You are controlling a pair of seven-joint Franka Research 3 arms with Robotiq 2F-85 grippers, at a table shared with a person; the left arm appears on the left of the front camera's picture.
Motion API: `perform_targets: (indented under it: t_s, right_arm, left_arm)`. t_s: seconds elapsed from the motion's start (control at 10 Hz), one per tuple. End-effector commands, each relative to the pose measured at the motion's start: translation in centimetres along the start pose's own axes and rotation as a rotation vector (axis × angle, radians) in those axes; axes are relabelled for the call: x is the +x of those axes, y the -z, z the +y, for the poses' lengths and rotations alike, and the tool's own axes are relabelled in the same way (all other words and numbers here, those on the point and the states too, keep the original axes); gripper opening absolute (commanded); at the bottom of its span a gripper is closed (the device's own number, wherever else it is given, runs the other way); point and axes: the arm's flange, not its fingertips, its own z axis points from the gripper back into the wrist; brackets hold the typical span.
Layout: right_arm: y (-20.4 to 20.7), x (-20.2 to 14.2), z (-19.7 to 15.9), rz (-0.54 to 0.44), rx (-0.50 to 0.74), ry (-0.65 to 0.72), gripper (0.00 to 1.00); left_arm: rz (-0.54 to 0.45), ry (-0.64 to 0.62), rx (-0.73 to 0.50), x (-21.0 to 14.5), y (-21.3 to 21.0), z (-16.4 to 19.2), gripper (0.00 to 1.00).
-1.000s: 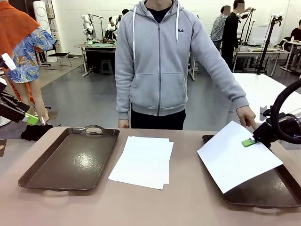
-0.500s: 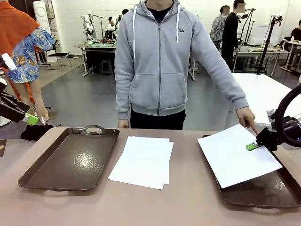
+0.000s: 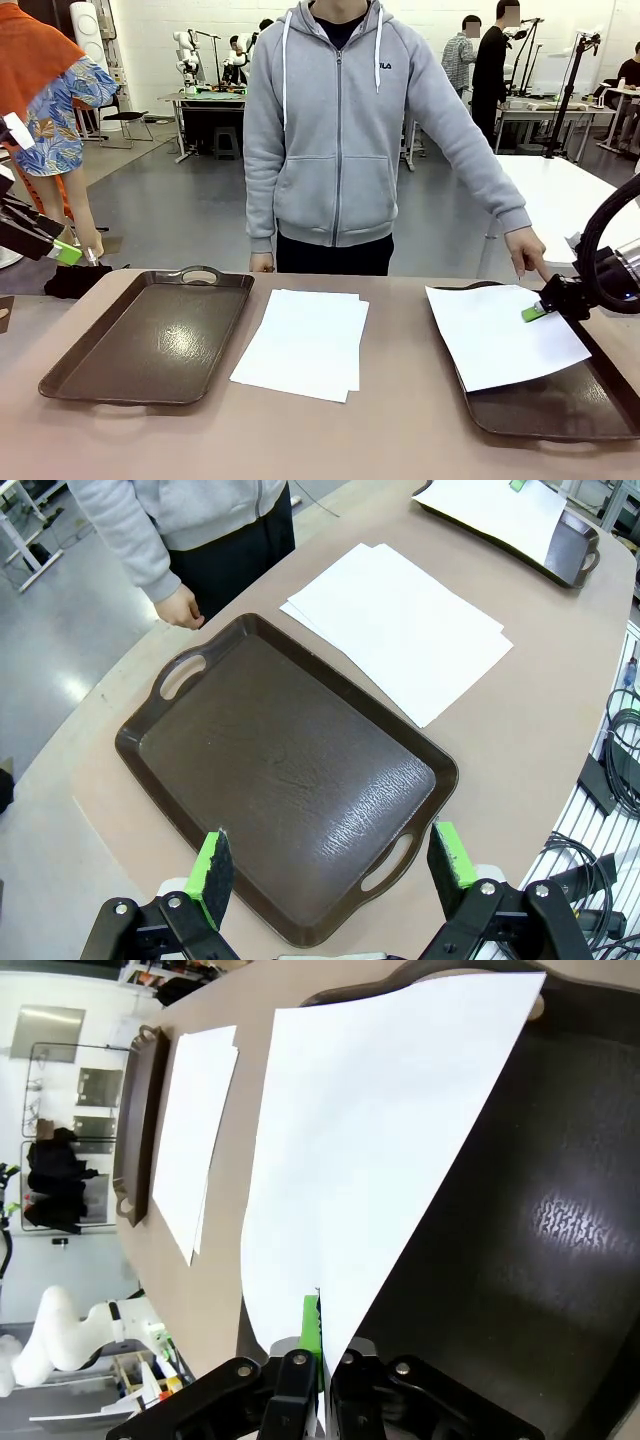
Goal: Sort the A4 documents.
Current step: Place the A4 Paper in the designated Handle tray.
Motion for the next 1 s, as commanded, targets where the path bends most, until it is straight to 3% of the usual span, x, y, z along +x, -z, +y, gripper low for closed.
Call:
perform_targets:
  t_s: [0.0, 0.9]
  right_arm:
    - [-0.2, -0.1, -0.3, 0.017, -0.043, 0.044, 0.01]
    - [0.1, -1.9, -3.0, 0.011, -0.074, 0.114, 0.01]
  left_arm:
    - [-0.006, -0.003, -0.008, -0.1, 0.1, 0.1, 1.00]
    - [-0.006, -0.003, -0.008, -0.1, 0.1, 0.1, 1.00]
